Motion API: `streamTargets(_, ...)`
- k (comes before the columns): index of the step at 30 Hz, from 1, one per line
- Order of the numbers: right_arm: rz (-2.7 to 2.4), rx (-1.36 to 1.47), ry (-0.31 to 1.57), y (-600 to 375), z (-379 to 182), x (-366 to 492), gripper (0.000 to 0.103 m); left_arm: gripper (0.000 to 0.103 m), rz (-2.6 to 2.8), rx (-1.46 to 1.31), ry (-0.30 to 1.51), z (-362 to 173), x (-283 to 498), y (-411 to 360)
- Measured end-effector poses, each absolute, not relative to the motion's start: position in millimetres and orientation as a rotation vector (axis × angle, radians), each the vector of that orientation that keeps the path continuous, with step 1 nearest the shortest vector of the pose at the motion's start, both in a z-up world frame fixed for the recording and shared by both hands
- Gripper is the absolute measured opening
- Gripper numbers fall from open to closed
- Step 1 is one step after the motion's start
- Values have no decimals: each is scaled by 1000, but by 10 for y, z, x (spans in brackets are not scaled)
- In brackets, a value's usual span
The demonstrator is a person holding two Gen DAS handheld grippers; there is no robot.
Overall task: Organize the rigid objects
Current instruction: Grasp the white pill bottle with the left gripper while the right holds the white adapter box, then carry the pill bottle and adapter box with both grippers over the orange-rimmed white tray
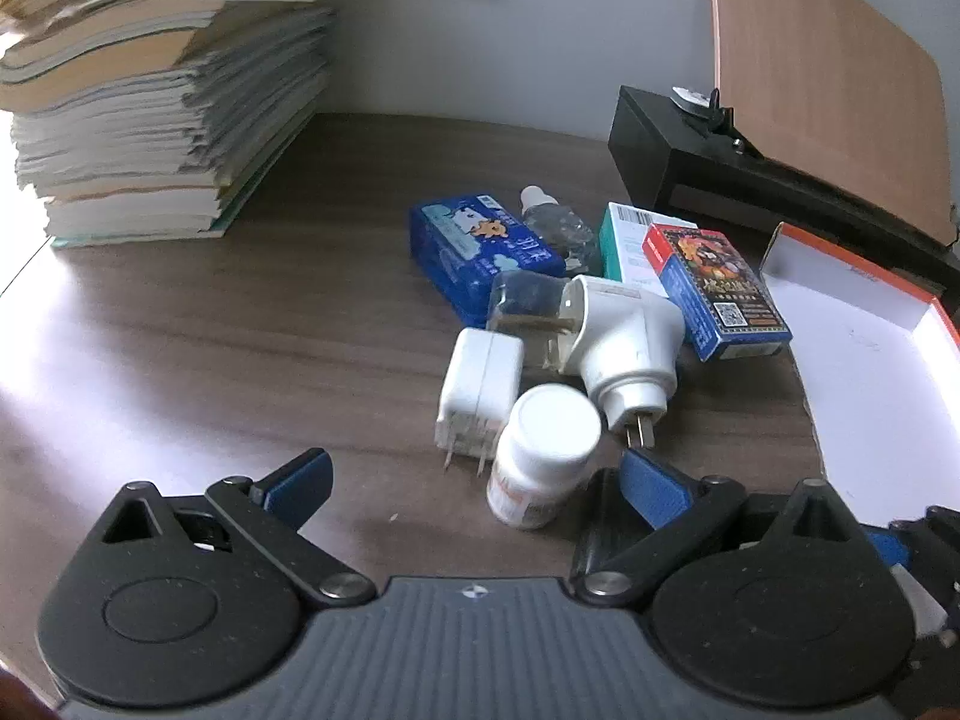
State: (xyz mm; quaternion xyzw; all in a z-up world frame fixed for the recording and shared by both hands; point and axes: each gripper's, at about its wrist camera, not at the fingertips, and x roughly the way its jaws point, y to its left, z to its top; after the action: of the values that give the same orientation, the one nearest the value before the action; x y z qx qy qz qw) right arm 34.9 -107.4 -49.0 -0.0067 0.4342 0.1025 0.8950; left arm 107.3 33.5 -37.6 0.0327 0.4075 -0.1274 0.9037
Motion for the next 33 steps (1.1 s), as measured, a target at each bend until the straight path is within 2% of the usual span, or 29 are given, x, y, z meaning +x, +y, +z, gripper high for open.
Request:
streamTargets(14,211,-22,864,-1084,-398,369,93,102,-247,73,855,-460,1220,189)
streamTargets(17,203,-29,868,-1115,-383,355,93,89,-246,51,852,-486,1241,226)
streamTargets(19,200,-25,863,-1139,-372,336,93,73,-248,33,862,-525,1270,261)
streamTargets(20,196,-25,859,-1150,-363,325,93,74,-248,34,858,-537,1265,273)
streamTargets(24,189,-24,851,-1183,-342,292,93,48,-254,62,829,-533,1248,239)
streamTargets(29,175,-24,834,-1225,-300,237,93,44,-268,56,817,-486,1173,251)
streamTargets(33,161,-16,820,-1288,-255,213,93,30,-288,54,802,-411,1064,272)
